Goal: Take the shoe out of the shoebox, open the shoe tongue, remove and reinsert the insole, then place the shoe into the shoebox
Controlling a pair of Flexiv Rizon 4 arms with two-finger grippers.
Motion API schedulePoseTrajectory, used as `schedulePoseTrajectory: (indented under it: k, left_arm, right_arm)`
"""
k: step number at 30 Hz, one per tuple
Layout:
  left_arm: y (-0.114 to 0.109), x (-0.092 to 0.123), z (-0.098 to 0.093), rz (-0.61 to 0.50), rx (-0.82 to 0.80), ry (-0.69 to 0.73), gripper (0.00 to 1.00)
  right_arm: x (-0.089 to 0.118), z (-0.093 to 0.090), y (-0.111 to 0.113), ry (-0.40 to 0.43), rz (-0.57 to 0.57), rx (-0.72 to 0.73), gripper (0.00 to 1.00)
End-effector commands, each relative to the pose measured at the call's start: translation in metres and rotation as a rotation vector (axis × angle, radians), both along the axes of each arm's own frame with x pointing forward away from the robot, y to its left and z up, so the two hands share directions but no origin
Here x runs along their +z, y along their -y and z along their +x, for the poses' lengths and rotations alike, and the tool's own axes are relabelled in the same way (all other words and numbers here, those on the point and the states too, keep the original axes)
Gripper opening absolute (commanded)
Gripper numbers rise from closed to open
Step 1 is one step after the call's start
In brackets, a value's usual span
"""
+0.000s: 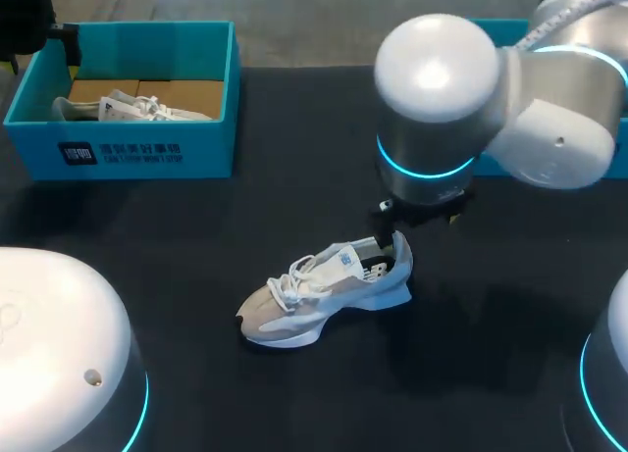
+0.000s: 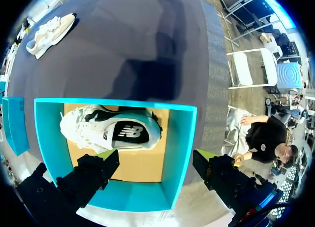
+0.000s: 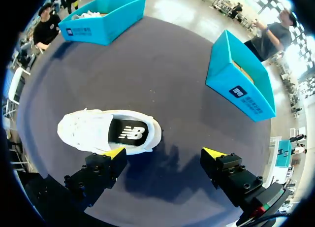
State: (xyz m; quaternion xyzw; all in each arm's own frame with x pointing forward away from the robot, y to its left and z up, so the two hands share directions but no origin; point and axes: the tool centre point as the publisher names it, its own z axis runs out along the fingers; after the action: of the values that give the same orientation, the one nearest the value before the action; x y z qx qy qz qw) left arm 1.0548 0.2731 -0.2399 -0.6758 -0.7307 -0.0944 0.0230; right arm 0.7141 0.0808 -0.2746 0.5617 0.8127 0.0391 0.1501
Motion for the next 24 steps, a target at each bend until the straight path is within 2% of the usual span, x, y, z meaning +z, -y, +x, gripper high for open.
schedulePoseTrajectory:
  k: [1, 15, 16, 19, 24]
  left_arm:
    - [0.000, 0.000, -0.001, 0.001, 0.000, 0.001, 1.00]
    - [0.000, 0.000, -0.001, 0.001, 0.000, 0.001, 1.00]
    - [0.000, 0.000, -0.001, 0.001, 0.000, 0.001, 1.00]
    - [0.000, 0.000, -0.001, 0.001, 0.000, 0.001, 1.00]
    - [0.000, 0.000, -0.001, 0.001, 0.000, 0.001, 1.00]
  right_arm:
    - [-0.002, 0.000, 0.004, -0.009, 0.037, 0.010, 1.00]
    - [-0.002, 0.000, 0.004, -0.009, 0.037, 0.010, 1.00]
    - [-0.001, 0.001, 0.006, 0.008, 0.037, 0.097, 1.00]
    - [0.004, 0.003, 0.012, 0.065, 0.135, 0.367, 1.00]
    - [0.006, 0.002, 0.027, 0.115, 0.234, 0.649, 1.00]
